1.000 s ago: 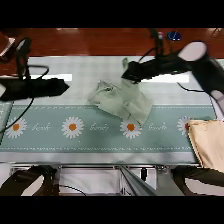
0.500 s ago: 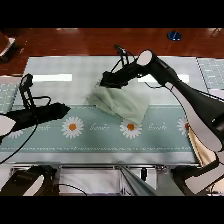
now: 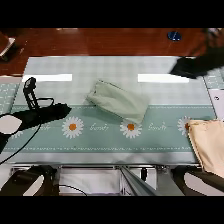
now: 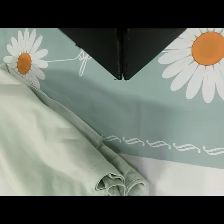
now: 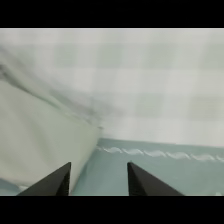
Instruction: Fold the shirts.
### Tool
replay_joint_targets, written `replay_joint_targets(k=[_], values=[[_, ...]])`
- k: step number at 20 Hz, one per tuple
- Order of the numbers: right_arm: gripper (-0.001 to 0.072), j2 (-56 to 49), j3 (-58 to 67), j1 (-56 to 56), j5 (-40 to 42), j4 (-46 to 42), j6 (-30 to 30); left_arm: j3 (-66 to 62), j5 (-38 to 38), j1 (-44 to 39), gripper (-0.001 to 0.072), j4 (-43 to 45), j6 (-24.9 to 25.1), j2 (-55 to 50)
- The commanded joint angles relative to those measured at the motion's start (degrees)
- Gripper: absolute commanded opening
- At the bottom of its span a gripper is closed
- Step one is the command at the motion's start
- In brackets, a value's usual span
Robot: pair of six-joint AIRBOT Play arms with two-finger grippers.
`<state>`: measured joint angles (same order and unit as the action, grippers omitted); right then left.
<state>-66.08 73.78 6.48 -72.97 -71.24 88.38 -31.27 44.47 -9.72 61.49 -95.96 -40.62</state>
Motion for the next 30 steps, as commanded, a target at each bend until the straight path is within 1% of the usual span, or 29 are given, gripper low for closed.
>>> replay_joint_targets(k=[1,2,3,5,7,8,10,11,13,18,19,20,21,22,24,28,30], values=[[0.0409,18.56,-27.47,7.89,16.11,-4.79,10.23,0.11,-1.57,0.04,0.0019,-0.2,0.04,-1.31],[0.0406,21.18,-35.45,7.5,20.98,0.31,12.26,0.11,-1.75,0.04,0.0019,-0.26,0.04,-1.62],[0.0406,21.88,-41.86,6.19,24.98,8.0,12.0,0.11,-1.92,0.02,0.0019,-0.42,0.04,-1.99],[0.0406,19.1,-49.11,1.14,31.85,19.82,8.98,0.11,-2.12,0.04,0.0019,-0.66,0.04,-2.64],[0.0406,12.2,-49.4,-4.35,35.43,23.63,6.93,0.11,-2.08,0.02,0.002,-0.66,0.07,-3.3],[0.0406,8.24,-48.37,-6.19,36.24,25.33,5.64,0.11,-2.05,0.02,0.0019,-0.66,0.07,-3.61],[0.0406,-0.04,-44.98,-8.17,35.56,30.21,1.03,0.11,-2.05,0.02,0.002,-0.68,0.07,-3.96],[0.0406,-3.98,-42.77,-8.83,33.81,33.07,-2.25,0.11,-2.03,0.02,0.002,-0.68,0.07,-4.07],[0.0406,-10.25,-38.47,-10.32,30.1,36.89,-6.75,0.11,-2.05,0.02,0.002,-0.68,0.07,-4.09],[0.04,-20.22,-28.26,-14.86,26.58,37.94,-7.74,0.11,-2.05,0.02,0.002,-0.68,0.07,-4.09],[0.0326,-21.55,-26.01,-16.02,25.94,37.88,-8.37,0.11,-2.05,0.02,0.0019,-0.68,0.07,-4.09],[0.0159,-22.36,-23.89,-16.9,25.03,37.94,-10.01,0.11,-2.05,0.02,0.002,-0.68,0.04,-4.09],[0.0017,-22.51,-21.33,-17.55,23.63,37.9,-13.11,0.11,-2.05,0.02,0.002,-0.68,0.04,-4.09],[0.0018,-22.43,-18.4,-17.66,21.09,37.62,-14.51,0.11,-2.05,0.02,0.002,-0.68,0.04,-4.09],[0.0018,-21.86,-10.29,-17.59,14.75,33.94,-14.51,0.11,-2.05,0.04,0.002,-0.66,0.07,-4.09],[0.0017,-18.12,9.81,-17.18,4.15,19.28,-7.74,0.11,-2.03,0.04,0.002,-0.68,0.07,-4.09],[0.0017,-17.38,19.41,-15.32,-3.06,16.41,-6.14,0.11,-2.03,0.02,0.002,-0.68,0.07,-4.09]])
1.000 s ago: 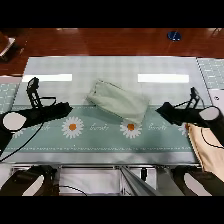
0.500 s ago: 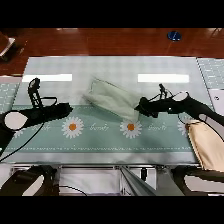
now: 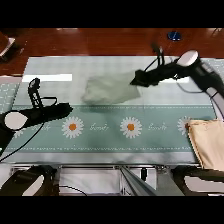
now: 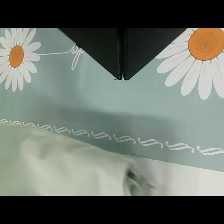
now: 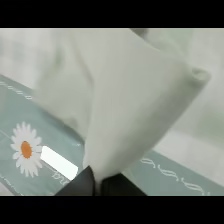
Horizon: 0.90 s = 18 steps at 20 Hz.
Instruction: Fold the shirts.
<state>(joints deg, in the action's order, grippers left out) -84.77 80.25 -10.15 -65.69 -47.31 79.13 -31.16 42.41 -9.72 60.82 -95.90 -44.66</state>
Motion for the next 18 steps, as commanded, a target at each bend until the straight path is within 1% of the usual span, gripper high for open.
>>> replay_joint_targets(k=[1,4,7,9,12,13,15,18], values=[[0.0018,1.57,16.74,2.62,-13.22,-8.13,4.0,0.0,0.04,0.02,0.002,0.0,0.0,-0.04],[0.0018,3.87,24.39,8.24,-18.1,-10.47,7.52,0.0,0.15,0.02,0.002,0.0,-0.02,-0.04],[0.0017,7.08,27.19,17.16,-21.51,-10.23,10.32,0.0,0.26,0.02,0.002,-0.44,-0.02,-0.02],[0.0017,9.42,27.17,24.35,-25.11,-10.25,11.87,0.0,0.24,0.02,0.002,-0.92,-0.02,-0.02],[0.0017,12.39,27.17,35.43,-32.74,-10.78,13.49,0.0,0.22,0.04,0.002,-0.94,-0.02,-0.02],[0.0017,13.4,27.17,38.6,-35.28,-12.09,13.97,0.0,0.2,0.02,0.002,-0.92,-0.02,-0.02],[0.0017,15.56,26.6,44.48,-40.68,-18.51,14.67,0.0,0.15,0.04,0.002,-0.92,-0.02,-0.02],[0.0017,22.12,19.37,52.89,-40.68,-21.66,14.99,0.0,0.11,0.04,0.002,-0.92,0.0,-0.04]])
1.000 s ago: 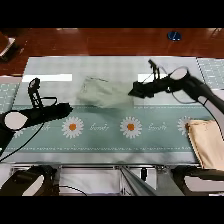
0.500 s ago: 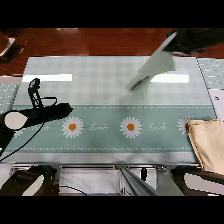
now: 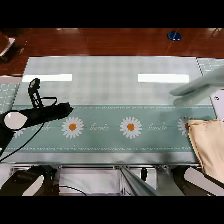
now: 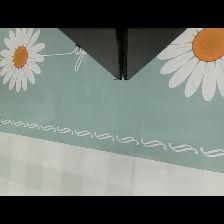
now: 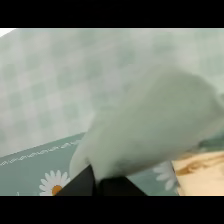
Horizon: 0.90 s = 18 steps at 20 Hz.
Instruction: Fold the shirts.
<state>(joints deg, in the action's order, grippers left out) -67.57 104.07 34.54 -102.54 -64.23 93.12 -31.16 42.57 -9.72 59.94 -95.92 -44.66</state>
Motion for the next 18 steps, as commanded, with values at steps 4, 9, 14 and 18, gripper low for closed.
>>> replay_joint_targets(k=[4,9,14,18], values=[[0.0017,16.48,-21.2,18.38,-3.87,-15.13,0.46,0.0,-0.13,0.02,0.002,-0.02,0.02,-0.04],[0.0018,28.39,-38.84,24.63,-3.76,-33.55,1.44,0.0,0.04,0.02,0.002,-0.04,0.02,-0.04],[0.0408,27.56,-46.03,24.63,-3.8,-34.95,1.27,-0.02,-0.52,-0.39,0.002,0.0,0.24,-0.31],[0.0364,20.72,-40.39,24.61,-1.88,-30.42,1.16,-2.27,-5.64,0.07,0.002,0.0,5.29,-3.02]])
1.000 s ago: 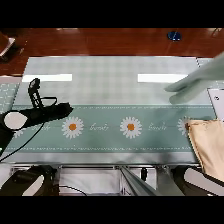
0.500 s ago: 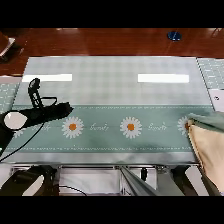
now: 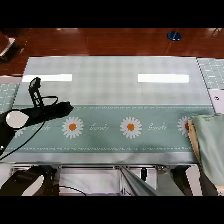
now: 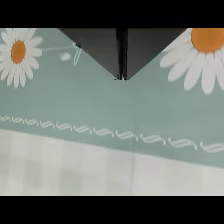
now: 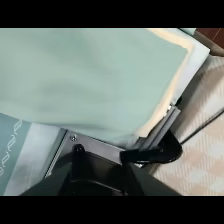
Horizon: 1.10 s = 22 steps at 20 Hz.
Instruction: Fold the shirts.
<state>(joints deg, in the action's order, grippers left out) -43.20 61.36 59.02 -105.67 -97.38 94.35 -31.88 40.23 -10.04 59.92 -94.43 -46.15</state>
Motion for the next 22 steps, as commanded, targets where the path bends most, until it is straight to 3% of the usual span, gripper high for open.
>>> replay_joint_targets(k=[1,3,5,7,10,12,15,22], values=[[0.0251,-7.13,6.71,0.13,1.2,7.82,0.04,-4.72,-2.6,1.53,0.0019,0.04,5.05,-2.89],[0.0016,-14.56,16.41,-1.57,1.05,21.7,-0.9,-13.88,0.35,3.74,0.0019,0.04,6.69,-5.9],[0.0018,-20.83,25.22,-9.07,4.87,31.21,-1.99,-25.9,3.56,4.55,0.0019,0.04,6.99,-9.55],[0.0018,-24.37,29.73,-21.51,15.32,33.33,-3.52,-38.36,6.34,3.54,0.0019,0.04,6.99,-13.84],[0.0018,-24.96,26.1,-44.17,34.45,24.52,-8.33,-47.04,7.3,-2.25,0.0019,1.07,7.04,-17.64],[0.0018,-25.59,18.88,-56.02,41.57,12.96,-4.37,-43.98,8.72,-7.89,0.0019,9.55,5.6,-18.4],[0.0017,-29.66,9.14,-61.37,44.26,5.77,2.1,-35.23,7.87,-11.39,0.002,20.17,0.13,-21.81],[0.0018,-32.63,7.02,-61.27,42.91,5.79,2.45,-34.36,9.99,-10.34,0.002,20.02,0.07,-25.79]])
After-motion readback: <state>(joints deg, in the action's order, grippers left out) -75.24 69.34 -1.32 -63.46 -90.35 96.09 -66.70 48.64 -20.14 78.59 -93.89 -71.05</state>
